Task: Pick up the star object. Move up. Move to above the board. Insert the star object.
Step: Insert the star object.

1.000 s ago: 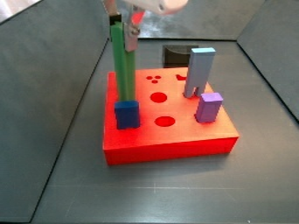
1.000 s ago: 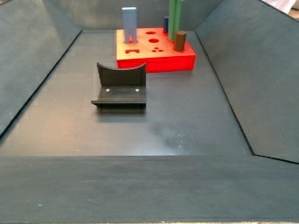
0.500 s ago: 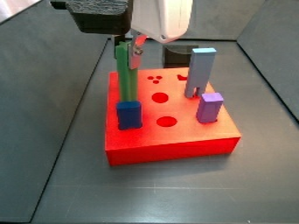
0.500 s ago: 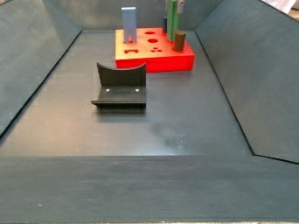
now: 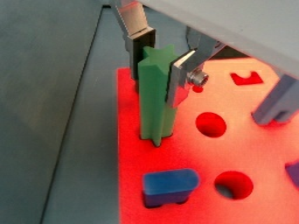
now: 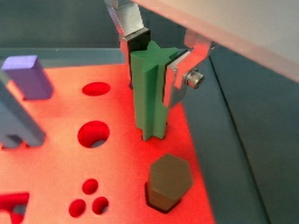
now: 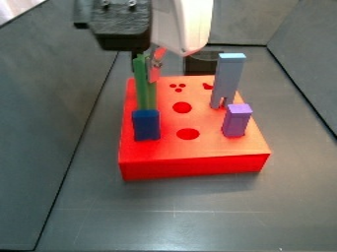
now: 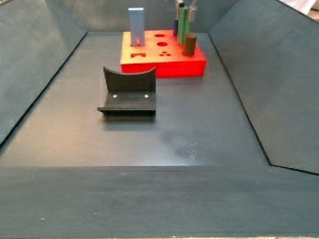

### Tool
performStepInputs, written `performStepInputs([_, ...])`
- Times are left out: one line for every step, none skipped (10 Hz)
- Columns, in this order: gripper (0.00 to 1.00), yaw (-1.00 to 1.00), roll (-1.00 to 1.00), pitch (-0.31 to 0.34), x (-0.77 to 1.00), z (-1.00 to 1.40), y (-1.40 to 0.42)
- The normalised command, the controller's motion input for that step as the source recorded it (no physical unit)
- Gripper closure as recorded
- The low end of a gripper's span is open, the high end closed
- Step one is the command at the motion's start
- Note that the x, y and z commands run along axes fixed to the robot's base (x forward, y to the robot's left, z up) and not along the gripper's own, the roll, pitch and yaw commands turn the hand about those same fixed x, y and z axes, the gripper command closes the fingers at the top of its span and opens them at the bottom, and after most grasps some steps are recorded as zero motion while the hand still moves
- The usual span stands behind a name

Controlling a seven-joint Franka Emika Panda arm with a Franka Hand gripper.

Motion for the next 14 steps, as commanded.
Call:
performStepInputs([1.00, 0.00, 0.00, -0.146, 0.00, -0.51, 0.05])
performStepInputs([1.00, 0.00, 0.00, 0.000, 0.00, -0.03, 0.00])
performStepInputs([1.00, 0.00, 0.03, -0.067, 0.00, -1.00, -0.07])
performStepInputs([1.00, 0.03, 0.00, 0.000, 0.03, -1.00, -0.02])
performStepInputs([1.00, 0.04, 0.00, -0.004, 0.04, -1.00, -0.01])
performStepInputs([1.00, 0.03, 0.02, -0.101, 0.00, -0.50, 0.00])
performStepInputs([1.00, 0.26, 0.00, -0.057, 0.07, -0.45, 0.01])
performStepInputs([1.00, 0.25, -0.05, 0.000, -0.10, -0.97, -0.09])
performStepInputs([1.00, 0.13, -0.04, 0.000, -0.43, -1.00, -0.07])
performStepInputs([1.00, 0.10, -0.02, 0.004, -0.57, -1.00, -0.09])
performStepInputs([1.00, 0.08, -0.02, 0.000, -0.55, -1.00, -0.11])
performStepInputs([1.00, 0.00, -0.18, -0.289, -0.07, -0.22, 0.00])
performStepInputs([1.00, 0.00, 0.01, 0.004, -0.03, 0.00, 0.00])
performStepInputs([1.00, -0.04, 0.06, 0.027, -0.10, -0.02, 0.00])
